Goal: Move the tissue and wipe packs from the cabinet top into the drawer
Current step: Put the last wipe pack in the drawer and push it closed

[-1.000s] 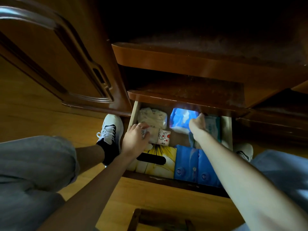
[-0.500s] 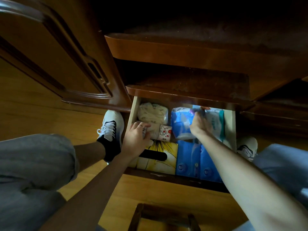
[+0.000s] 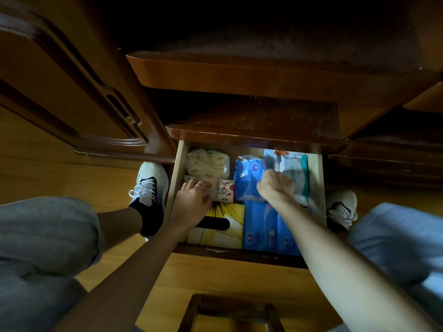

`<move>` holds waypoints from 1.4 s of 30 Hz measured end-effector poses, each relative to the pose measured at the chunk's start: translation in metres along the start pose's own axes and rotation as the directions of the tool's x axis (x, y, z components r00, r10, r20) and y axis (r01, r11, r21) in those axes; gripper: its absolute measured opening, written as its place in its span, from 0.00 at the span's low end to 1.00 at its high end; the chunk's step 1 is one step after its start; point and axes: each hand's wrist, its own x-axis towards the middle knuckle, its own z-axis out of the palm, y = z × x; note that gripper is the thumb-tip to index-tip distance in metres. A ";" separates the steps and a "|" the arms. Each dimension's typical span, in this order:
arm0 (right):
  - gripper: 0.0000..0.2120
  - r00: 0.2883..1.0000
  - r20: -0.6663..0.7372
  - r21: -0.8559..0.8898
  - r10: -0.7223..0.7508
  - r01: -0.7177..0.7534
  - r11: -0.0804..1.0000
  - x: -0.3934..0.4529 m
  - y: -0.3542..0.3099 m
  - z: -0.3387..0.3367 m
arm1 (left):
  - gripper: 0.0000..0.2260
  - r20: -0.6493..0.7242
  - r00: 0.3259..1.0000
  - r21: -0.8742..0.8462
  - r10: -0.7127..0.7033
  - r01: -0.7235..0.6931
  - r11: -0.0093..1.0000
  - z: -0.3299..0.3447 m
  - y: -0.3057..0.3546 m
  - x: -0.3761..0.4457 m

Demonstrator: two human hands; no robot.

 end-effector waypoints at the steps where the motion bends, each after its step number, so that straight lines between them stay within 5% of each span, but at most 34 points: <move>1: 0.21 0.998 0.046 -0.023 -0.047 0.048 0.999 -0.003 0.001 0.004 | 0.14 0.024 1.000 0.005 0.004 -0.004 1.000 0.001 0.000 -0.002; 4: 0.36 0.981 0.111 0.007 -0.159 0.160 0.987 -0.012 0.007 0.015 | 0.14 0.099 0.995 0.051 0.029 -0.034 0.998 0.005 0.000 -0.007; 10: 0.13 0.914 0.307 0.128 -0.264 0.235 0.963 -0.012 0.017 0.002 | 0.23 0.315 0.948 0.205 0.040 -0.109 0.973 0.004 -0.009 -0.012; 19: 0.15 0.908 0.037 0.108 -0.416 0.410 0.905 -0.075 0.068 -0.024 | 0.29 0.339 0.939 0.302 0.047 -0.156 0.941 0.001 0.006 -0.022; 24: 0.17 0.819 0.133 0.037 -0.559 0.559 0.828 -0.125 0.106 -0.026 | 0.33 0.311 0.921 0.174 0.233 -0.296 0.939 -0.017 0.022 -0.054; 27: 0.24 0.752 0.214 0.005 -0.623 0.637 0.770 -0.153 0.129 -0.016 | 0.41 0.460 0.841 0.186 0.285 -0.405 0.895 -0.026 0.021 -0.079; 30: 0.22 0.715 0.221 -0.031 -0.664 0.685 0.728 -0.166 0.137 -0.008 | 0.31 0.537 0.784 0.309 0.311 -0.526 0.792 -0.027 0.013 -0.093; 33: 0.15 0.700 0.162 -0.148 -0.696 0.715 0.684 -0.164 0.133 -0.012 | 0.15 0.466 0.810 0.384 0.357 -0.548 0.743 -0.029 0.015 -0.095; 42: 0.12 0.700 0.354 -0.491 -0.620 0.703 0.514 -0.165 0.103 -0.005 | 0.12 0.475 0.818 0.415 0.323 -0.533 0.738 -0.029 0.022 -0.097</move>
